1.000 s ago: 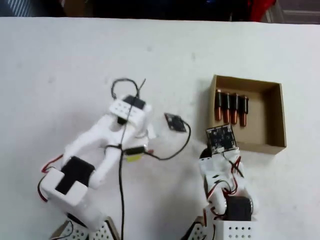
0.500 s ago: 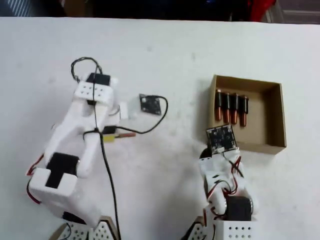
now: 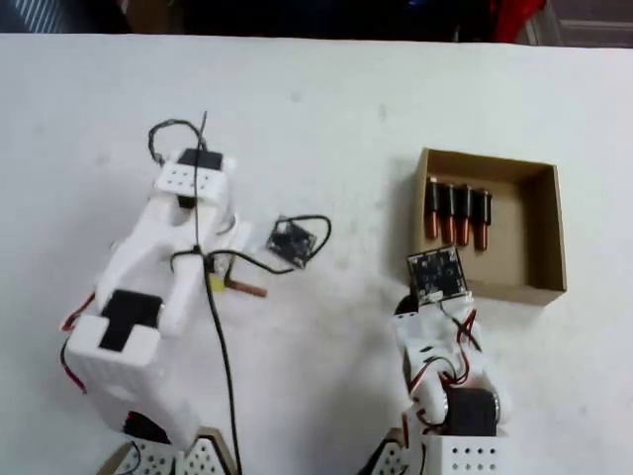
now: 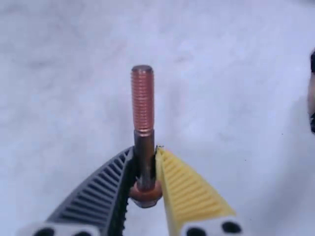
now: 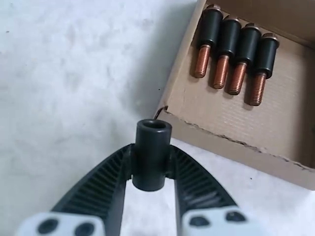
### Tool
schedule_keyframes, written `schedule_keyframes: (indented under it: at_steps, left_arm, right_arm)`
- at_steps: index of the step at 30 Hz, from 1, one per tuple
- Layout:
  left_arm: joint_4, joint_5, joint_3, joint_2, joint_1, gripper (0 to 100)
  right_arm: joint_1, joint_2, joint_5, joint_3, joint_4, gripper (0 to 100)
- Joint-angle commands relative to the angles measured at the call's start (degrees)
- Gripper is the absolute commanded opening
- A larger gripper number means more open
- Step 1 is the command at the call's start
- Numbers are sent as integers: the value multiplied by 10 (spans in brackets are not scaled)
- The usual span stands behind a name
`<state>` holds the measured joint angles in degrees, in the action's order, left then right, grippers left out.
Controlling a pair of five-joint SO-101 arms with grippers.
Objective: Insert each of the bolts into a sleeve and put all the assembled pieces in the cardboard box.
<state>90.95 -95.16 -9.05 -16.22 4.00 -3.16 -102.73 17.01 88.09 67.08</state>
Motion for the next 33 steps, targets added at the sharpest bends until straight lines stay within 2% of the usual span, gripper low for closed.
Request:
schedule_keyframes:
  at_steps: [1, 7, 14, 30, 33]
  left_arm:
    - [-14, 10, 50, -41, 5, 21]
    - [-15, 55, 141, -126, 4, 22]
    - [-11, 98, 230, -181, -28, 22]
    - [-11, 98, 226, -201, -27, 25]
    - [2, 98, 227, -201, -28, 76]
  right_arm:
    - [-2, -5, -4, -6, -12, 16]
    - [-1, -5, -4, -6, -12, 16]
    - [-1, -5, -4, -6, -13, 16]
    - [0, -6, -4, -6, -13, 16]
    - [0, -6, -4, -6, -13, 16]
